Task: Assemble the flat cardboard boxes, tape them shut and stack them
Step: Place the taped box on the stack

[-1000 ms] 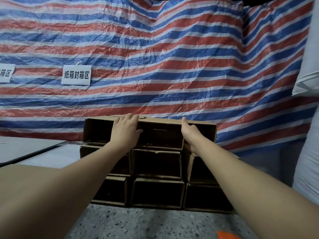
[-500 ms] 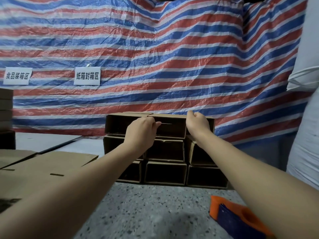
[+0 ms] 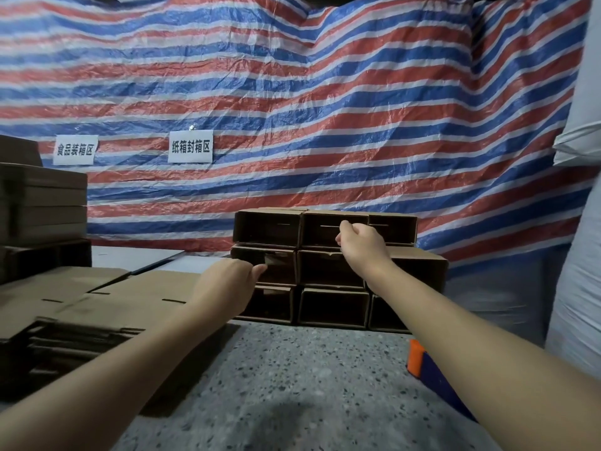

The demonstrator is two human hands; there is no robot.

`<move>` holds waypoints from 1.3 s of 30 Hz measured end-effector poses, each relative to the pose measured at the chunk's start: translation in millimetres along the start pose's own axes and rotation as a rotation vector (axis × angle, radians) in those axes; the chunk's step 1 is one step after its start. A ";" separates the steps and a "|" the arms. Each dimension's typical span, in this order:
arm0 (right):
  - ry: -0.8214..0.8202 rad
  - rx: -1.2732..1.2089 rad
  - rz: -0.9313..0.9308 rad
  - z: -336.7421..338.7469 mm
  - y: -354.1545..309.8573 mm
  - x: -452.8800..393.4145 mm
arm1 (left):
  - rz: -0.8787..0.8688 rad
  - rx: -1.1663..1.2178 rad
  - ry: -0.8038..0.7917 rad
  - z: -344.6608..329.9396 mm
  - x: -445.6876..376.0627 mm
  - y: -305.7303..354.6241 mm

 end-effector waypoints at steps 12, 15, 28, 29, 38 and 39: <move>-0.084 0.020 0.007 -40.6 -1.2 11.2 | 0.509 -0.438 -0.278 -0.2 55.5 -147.5; -0.102 0.017 0.003 -48.8 1.9 14.7 | 0.495 -0.527 -0.260 -9.4 66.5 -157.3; -0.175 0.010 -0.054 -67.3 16.6 20.7 | 0.239 -0.198 0.016 10.1 83.4 -129.9; -0.186 0.003 -0.068 -70.1 18.3 20.9 | 0.195 -0.180 0.042 10.9 89.0 -126.3; -0.484 0.106 0.117 -119.4 17.7 36.7 | -0.264 -0.113 0.235 48.1 113.7 -62.4; -0.486 0.105 0.134 -119.9 16.4 36.5 | -0.293 -0.086 0.255 55.6 113.6 -53.9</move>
Point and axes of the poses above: each hand's wrist, its own x-axis away from the middle knuckle, its own z-axis out of the back of the hand, y = z × x, the point moved 8 cm from there along -x, towards the middle knuckle, and after that the axes turned 11 degrees about x, right-handed, at the moved point
